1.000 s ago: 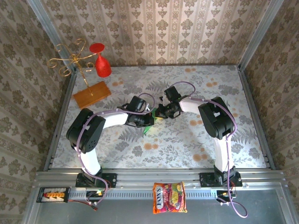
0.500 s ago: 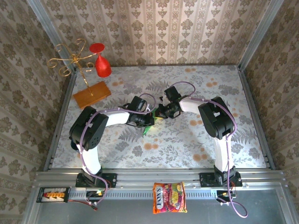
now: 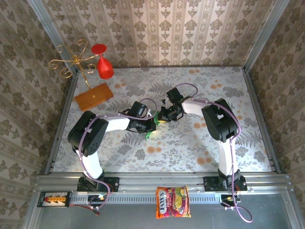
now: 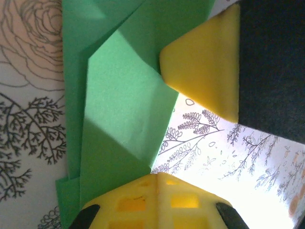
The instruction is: Fold a paper plane with a square sheet of paper (pick it up from the middle)
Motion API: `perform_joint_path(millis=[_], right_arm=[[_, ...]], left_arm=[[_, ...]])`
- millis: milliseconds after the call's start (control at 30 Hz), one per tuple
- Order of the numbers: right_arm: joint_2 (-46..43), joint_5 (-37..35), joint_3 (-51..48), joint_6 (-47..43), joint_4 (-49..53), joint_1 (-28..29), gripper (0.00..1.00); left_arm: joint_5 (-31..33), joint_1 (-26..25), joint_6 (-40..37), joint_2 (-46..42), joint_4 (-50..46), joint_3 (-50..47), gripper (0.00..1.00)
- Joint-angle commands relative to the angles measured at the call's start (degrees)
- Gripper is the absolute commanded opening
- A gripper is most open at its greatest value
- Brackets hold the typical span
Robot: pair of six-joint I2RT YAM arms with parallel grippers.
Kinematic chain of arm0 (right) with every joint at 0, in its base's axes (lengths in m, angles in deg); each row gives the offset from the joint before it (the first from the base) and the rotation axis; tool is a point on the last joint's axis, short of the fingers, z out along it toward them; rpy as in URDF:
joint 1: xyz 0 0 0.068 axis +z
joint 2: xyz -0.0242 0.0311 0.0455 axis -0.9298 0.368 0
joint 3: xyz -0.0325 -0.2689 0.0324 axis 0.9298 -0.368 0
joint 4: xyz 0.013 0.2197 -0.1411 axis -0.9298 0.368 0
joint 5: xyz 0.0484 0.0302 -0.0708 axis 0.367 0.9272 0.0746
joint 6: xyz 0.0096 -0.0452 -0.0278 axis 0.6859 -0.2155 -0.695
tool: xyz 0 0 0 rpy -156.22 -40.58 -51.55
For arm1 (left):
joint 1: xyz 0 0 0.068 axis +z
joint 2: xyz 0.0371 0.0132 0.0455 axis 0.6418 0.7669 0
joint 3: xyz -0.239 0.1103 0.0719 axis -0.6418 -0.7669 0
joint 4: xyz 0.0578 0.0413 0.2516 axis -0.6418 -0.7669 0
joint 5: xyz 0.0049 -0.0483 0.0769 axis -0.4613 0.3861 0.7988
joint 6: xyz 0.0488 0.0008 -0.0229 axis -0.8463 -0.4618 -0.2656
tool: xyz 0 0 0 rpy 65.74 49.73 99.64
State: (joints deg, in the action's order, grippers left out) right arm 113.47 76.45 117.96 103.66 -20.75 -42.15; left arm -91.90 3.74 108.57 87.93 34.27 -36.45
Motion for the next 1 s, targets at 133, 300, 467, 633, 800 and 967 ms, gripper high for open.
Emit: perform_joint_path(millis=[133, 300, 467, 633, 800, 967], right_arm=[[4.1, -7.6, 0.8, -1.7, 8.3, -0.4, 0.05], [4.6, -8.3, 1.9, -1.9, 10.0, -0.3, 0.05], [4.8, -8.7, 2.5, -2.2, 10.9, -0.2, 0.04], [5.0, -9.1, 2.9, -2.3, 11.5, -0.1, 0.04], [5.1, -9.2, 3.1, -2.3, 11.9, 0.0, 0.04], [5.3, -9.3, 3.3, -2.4, 12.1, -0.1, 0.04]], left_arm=[[-2.0, 0.2, 1.0, -2.1, -7.0, -4.1, 0.00], [-1.9, 0.2, 0.8, -3.3, -8.3, -4.4, 0.00], [-1.3, 0.2, -0.1, -5.1, -10.8, -4.7, 0.00], [-1.0, 0.2, -0.6, -5.9, -12.2, -4.8, 0.00], [0.0, 0.2, -1.3, -6.1, -13.7, -5.1, 0.00], [0.6, 0.3, -1.6, -6.0, -14.1, -5.5, 0.00]])
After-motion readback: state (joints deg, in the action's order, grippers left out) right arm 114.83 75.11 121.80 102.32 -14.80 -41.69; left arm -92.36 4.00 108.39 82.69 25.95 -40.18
